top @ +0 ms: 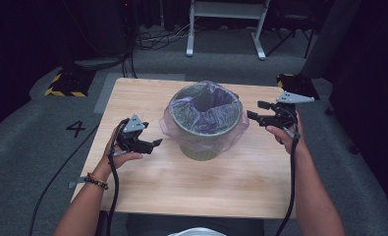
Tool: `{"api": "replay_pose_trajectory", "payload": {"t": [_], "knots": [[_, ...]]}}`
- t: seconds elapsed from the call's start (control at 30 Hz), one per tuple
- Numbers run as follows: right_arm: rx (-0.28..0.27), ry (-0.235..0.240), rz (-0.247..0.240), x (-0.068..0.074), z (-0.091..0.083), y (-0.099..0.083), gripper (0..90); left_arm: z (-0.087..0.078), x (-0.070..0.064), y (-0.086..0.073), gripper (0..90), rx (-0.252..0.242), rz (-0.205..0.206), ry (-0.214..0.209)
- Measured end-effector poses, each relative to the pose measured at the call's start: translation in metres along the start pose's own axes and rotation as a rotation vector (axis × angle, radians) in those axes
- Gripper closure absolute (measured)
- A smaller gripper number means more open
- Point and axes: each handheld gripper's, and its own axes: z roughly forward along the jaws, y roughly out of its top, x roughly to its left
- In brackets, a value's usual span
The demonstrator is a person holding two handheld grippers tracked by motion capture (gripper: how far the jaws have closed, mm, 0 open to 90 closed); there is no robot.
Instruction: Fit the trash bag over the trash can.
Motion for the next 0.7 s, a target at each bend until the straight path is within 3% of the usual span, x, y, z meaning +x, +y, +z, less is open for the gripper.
{"api": "replay_pose_trajectory", "payload": {"t": [0.2,0.3,0.43,0.53,0.7], "knots": [[-0.044,0.039,-0.082,0.026,-0.010,0.035,26.1,0.008,-0.014,-0.025,16.0,0.083,0.012,-0.037],[-0.031,0.046,-0.123,0.040,-0.007,0.049,26.1,0.013,-0.020,-0.035,16.0,0.126,0.010,-0.059],[-0.013,0.068,-0.162,0.061,0.005,0.066,26.3,0.016,-0.027,-0.042,16.2,0.140,0.004,-0.088],[0.048,0.050,-0.193,0.076,0.022,0.073,26.2,0.019,-0.031,-0.046,16.2,0.160,0.007,-0.097],[0.163,0.065,-0.229,0.094,0.049,0.073,25.6,0.023,-0.034,-0.052,16.5,0.175,0.010,-0.103]]}}
